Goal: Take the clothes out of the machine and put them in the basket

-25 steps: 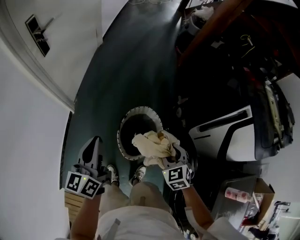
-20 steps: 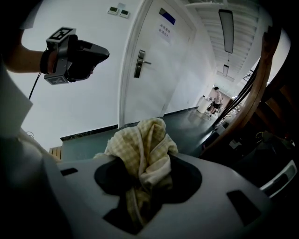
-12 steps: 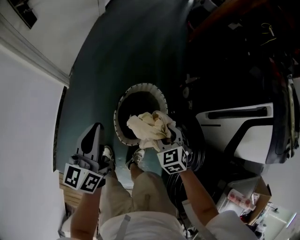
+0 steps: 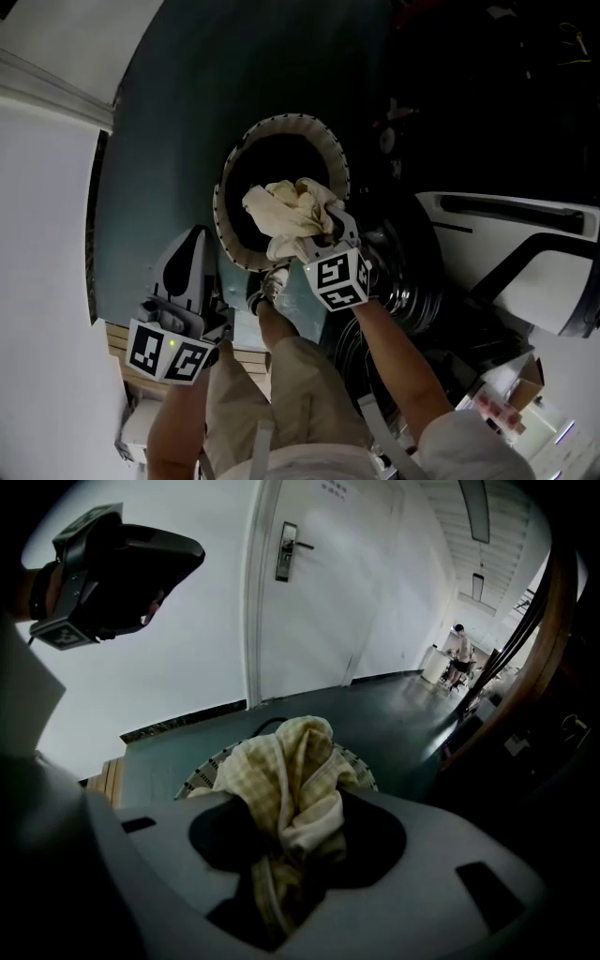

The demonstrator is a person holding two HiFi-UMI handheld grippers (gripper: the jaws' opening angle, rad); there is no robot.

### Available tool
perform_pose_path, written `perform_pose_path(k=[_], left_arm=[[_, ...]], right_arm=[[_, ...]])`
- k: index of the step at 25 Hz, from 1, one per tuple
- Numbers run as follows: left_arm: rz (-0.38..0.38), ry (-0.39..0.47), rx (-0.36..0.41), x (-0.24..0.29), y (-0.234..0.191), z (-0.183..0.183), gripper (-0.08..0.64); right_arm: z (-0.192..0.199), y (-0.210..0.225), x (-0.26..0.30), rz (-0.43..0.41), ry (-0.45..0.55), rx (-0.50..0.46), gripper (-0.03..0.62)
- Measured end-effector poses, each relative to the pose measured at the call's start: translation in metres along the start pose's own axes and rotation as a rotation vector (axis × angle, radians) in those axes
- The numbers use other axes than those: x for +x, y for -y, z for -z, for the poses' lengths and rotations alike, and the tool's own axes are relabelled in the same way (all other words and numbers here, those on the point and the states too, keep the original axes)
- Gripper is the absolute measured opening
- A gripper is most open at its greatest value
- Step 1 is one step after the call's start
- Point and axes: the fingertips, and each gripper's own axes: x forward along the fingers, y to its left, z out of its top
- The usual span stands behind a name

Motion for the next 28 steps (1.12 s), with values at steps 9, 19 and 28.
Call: perform_pose_path(k=[9, 19, 28], left_arm=[[-0.032, -0.053, -0.033, 0.024, -0.061, 0.075, 0.014], [-0.033, -0.072, -0.059, 0.044, -0.065, 0.083, 0.014], [-0.011, -0.135, -0.030, 0.053, -0.061, 0.084, 0.014]], right_arm=[[0.065, -0.018, 0.124, -0.057, -0.126, 0.068, 0.181], [0.096, -0.025, 0.182, -0.067, -0.197, 0.067, 0.184], [0.106, -0.032, 0.197, -0.146, -0.250, 0.131, 0.327]])
